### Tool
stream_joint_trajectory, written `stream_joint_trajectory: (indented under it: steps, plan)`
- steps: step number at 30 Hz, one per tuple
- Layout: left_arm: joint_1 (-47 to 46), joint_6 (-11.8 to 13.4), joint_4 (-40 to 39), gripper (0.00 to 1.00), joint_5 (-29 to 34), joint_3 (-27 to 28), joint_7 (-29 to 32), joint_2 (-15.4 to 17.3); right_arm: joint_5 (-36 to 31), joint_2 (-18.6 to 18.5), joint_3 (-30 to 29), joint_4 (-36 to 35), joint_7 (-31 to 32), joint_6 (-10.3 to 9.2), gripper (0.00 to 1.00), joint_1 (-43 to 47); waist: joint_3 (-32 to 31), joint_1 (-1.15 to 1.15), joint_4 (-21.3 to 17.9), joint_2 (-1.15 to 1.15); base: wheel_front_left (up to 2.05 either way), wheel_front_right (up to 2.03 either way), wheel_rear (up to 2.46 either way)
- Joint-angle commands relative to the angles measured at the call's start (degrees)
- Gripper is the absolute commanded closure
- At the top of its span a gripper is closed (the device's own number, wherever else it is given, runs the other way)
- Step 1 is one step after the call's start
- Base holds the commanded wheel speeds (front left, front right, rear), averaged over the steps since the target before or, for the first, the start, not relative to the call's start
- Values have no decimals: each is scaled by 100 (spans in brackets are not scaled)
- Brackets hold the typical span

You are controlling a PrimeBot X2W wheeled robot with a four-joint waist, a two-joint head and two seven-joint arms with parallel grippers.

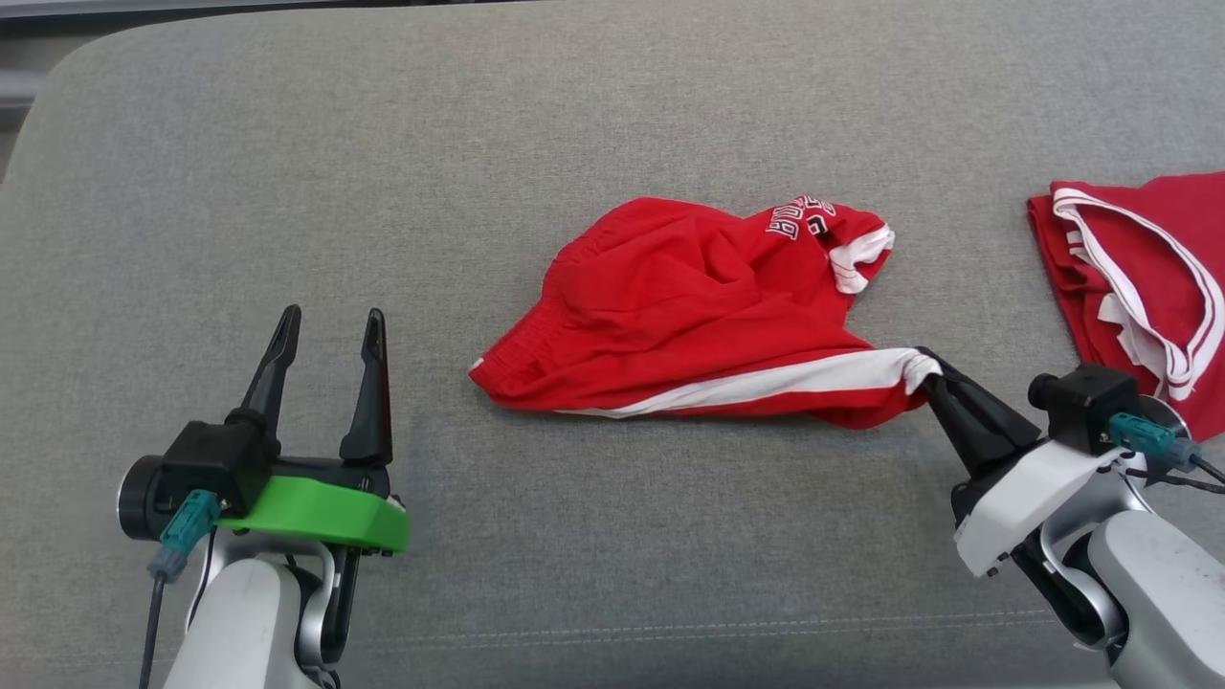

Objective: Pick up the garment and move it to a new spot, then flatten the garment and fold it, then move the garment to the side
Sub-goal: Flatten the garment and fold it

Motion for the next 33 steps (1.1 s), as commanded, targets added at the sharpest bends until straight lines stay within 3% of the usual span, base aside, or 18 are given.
stream_joint_trajectory:
  steps: [1,9,10,11,19,27,33]
  plan:
    - [18,-43,21,0,39,-1,-6,59,39,-15,-69,29,-21,-9,100,69,-20,0,-111,0,0,0,0]
    - [-113,-68,107,0,52,-91,-6,67,131,199,104,792,-334,-9,100,-77,-42,0,-175,0,0,0,0]
    - [-101,-70,118,0,48,-94,-6,68,155,251,131,888,-382,-9,54,-60,-63,0,-177,0,0,0,0]
    - [-79,-68,125,0,44,-98,-5,72,173,302,108,975,-445,-9,0,-44,-88,0,-183,0,0,0,0]
    - [195,35,72,0,5,-54,3,127,46,725,-526,1113,-670,-9,0,355,-356,0,-289,0,0,0,0]
    - [432,179,-93,0,1,35,69,281,-437,1079,-1638,301,-703,-7,0,939,-713,0,-422,0,0,0,0]
    - [685,350,-311,0,82,91,139,406,-1109,1635,-2533,-480,-662,-7,0,1243,-950,0,-520,0,0,0,0]
